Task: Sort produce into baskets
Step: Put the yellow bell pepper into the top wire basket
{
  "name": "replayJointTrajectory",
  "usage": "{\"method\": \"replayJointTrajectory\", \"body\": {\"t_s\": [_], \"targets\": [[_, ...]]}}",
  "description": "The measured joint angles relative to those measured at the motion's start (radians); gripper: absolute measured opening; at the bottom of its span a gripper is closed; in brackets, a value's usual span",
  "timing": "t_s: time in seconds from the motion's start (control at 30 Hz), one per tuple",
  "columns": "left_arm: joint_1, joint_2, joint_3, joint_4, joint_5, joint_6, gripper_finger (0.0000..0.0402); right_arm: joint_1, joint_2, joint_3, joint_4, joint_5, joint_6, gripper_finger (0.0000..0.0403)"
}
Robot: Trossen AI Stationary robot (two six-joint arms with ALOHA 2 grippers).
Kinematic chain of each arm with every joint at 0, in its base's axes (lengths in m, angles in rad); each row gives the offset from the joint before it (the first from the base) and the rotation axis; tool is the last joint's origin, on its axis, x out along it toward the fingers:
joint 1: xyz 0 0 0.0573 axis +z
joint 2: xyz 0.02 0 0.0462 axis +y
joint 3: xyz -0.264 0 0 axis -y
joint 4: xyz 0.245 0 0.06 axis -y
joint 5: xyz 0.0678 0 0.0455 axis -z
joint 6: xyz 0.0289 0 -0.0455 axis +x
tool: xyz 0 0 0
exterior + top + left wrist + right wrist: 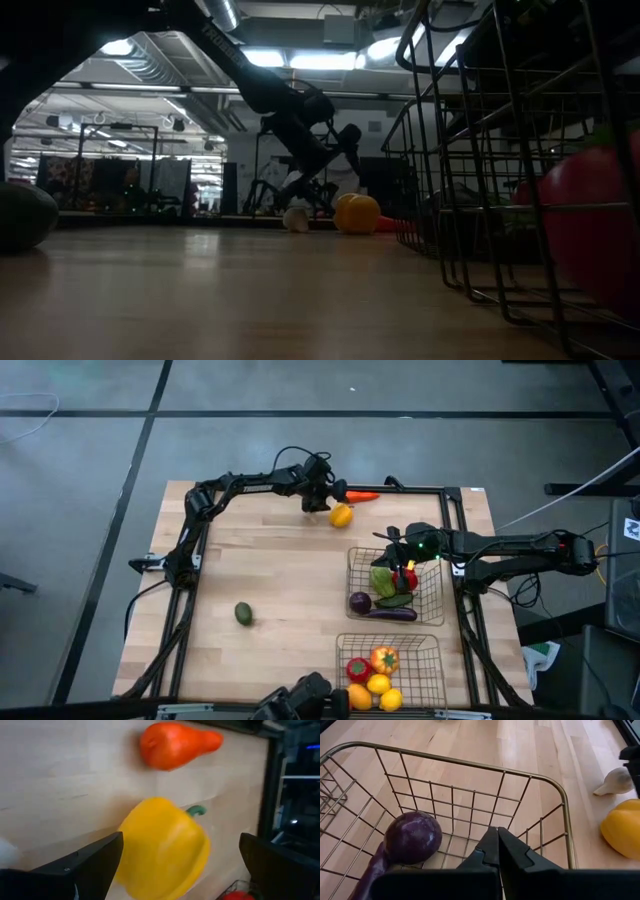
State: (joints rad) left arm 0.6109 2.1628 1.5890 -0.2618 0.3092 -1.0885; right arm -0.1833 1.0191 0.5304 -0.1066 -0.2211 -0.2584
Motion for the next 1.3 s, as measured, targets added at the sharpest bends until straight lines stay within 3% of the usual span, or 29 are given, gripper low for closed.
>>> {"method": "replayJointTrajectory", "body": {"t_s": [0.53,0.93,1.07,1.3], "targets": [[0.012,-0.001,0.000,0.424,0.124,0.076,0.0392,0.000,0.000,0.000,0.000,0.000,0.027,0.0001],[-0.003,-0.064,0.000,0.381,0.244,0.185,0.0392,0.000,0.000,0.000,-0.001,0.000,0.027,0.0001],[-0.006,-0.125,0.000,0.230,0.177,0.295,0.0392,0.000,0.000,0.000,-0.002,0.000,0.027,0.0001],[-0.048,-0.197,0.000,-0.050,-0.116,0.512,0.0392,0.000,0.000,0.000,-0.001,0.000,0.027,0.0001]]}}
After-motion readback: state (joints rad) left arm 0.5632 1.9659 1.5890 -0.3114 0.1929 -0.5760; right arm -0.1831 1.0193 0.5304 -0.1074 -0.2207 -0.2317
